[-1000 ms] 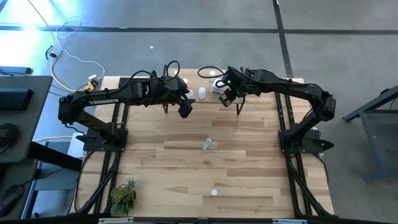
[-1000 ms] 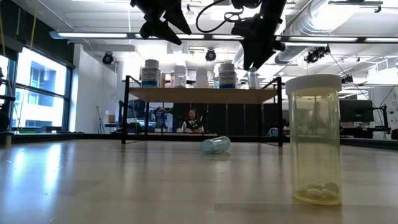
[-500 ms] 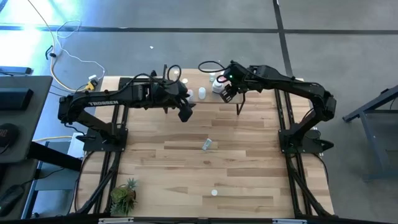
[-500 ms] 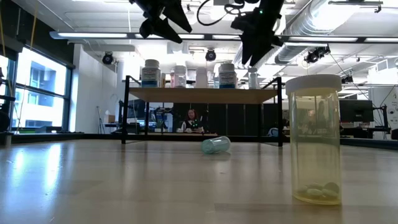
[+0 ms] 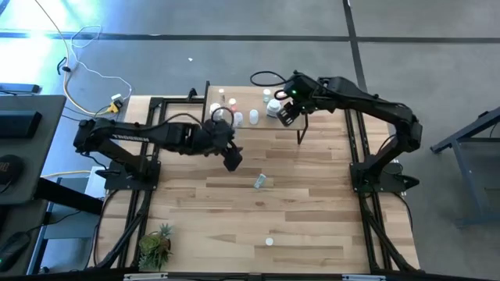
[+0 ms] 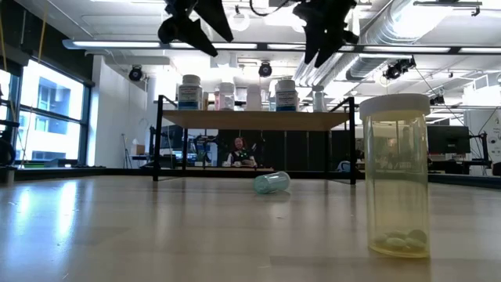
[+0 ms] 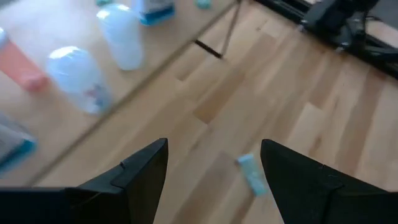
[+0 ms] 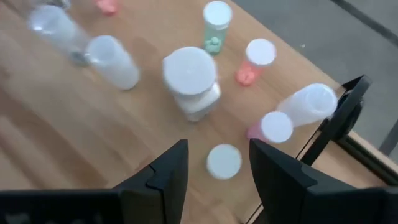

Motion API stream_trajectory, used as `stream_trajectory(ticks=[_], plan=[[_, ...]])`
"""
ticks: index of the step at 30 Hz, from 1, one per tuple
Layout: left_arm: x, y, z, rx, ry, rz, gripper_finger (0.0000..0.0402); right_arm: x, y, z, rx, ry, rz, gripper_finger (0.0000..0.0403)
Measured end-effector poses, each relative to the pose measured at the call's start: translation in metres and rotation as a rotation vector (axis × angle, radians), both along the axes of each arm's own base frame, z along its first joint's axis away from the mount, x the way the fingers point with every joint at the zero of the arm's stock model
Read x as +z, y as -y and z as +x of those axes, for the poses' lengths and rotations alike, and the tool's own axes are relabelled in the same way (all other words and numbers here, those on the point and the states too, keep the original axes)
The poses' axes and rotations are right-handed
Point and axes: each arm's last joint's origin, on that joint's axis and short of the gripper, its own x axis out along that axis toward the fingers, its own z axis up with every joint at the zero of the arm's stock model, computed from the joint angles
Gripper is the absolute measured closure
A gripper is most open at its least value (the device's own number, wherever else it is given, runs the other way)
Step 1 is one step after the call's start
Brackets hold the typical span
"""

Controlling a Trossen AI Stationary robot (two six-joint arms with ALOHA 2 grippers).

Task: Pick and place medicine bottles onto shelf by color
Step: Put the blue pill bottle on the shelf

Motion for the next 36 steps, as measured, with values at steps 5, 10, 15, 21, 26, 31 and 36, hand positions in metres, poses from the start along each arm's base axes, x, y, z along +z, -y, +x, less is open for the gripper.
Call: stream_trajectory(ticks=[5,10,15,21,26,31,36], plan=[[-0.012,0.024,0.011,-0.029,-0.015,-0.044,0.0154,0.017,-0.011,-0.004,0.006,0.025,0.035,0.0242],[-0.03,0.043,0.024,-0.038,-0.044,-0.084,0.0154,0.035,-0.02,-0.007,0.025,0.055,0.03,0.0242],[-0.052,0.055,0.039,-0.009,-0.07,-0.128,0.0154,0.05,-0.027,-0.01,0.031,0.104,0.041,0.0242],[-0.082,0.061,0.056,0.012,-0.117,-0.189,0.0154,0.057,-0.034,-0.011,0.056,0.117,0.038,0.0242],[-0.102,0.062,0.069,0.042,-0.111,-0.222,0.0154,0.057,-0.038,-0.011,0.069,0.108,0.042,0.0242],[-0.119,0.061,0.078,0.071,-0.125,-0.234,0.0154,0.055,-0.039,-0.012,0.067,0.086,0.049,0.0242],[-0.136,0.058,0.088,0.07,-0.125,-0.253,0.0154,0.054,-0.039,-0.013,0.066,0.073,0.053,0.0242]])
